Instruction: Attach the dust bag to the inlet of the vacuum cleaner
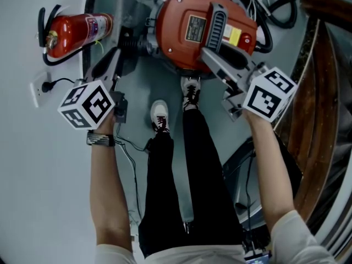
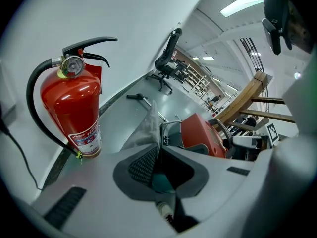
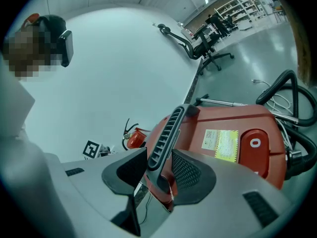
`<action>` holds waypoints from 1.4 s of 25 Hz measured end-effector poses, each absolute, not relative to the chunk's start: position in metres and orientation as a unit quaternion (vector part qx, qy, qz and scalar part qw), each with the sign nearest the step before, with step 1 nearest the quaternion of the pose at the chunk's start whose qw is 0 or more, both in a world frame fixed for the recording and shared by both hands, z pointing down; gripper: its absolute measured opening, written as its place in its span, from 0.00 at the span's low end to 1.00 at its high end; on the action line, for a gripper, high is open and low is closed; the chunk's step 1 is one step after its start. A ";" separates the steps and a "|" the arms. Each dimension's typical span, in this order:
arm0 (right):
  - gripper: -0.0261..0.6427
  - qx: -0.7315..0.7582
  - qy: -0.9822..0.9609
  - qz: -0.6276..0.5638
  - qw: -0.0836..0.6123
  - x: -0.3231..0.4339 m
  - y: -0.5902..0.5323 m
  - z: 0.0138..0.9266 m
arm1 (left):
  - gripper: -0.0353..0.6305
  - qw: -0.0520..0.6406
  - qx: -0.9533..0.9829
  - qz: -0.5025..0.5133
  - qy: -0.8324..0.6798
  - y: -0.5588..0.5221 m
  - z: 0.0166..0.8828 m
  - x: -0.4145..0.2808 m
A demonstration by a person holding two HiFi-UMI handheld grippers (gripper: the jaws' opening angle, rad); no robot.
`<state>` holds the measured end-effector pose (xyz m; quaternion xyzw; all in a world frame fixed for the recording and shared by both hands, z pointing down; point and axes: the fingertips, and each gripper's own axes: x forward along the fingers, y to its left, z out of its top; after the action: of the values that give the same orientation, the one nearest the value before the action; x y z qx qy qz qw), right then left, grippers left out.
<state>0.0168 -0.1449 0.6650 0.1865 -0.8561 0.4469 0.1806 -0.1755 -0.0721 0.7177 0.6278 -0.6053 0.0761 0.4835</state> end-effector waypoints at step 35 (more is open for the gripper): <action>0.29 0.190 -0.859 0.439 0.183 0.016 -0.144 0.665 | 0.11 0.519 0.634 0.071 -0.569 -0.070 0.715 -0.160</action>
<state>0.0162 -0.1441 0.6653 0.1896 -0.8590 0.4391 0.1830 -0.1600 -0.0700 0.7153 0.6338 -0.5687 0.0712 0.5194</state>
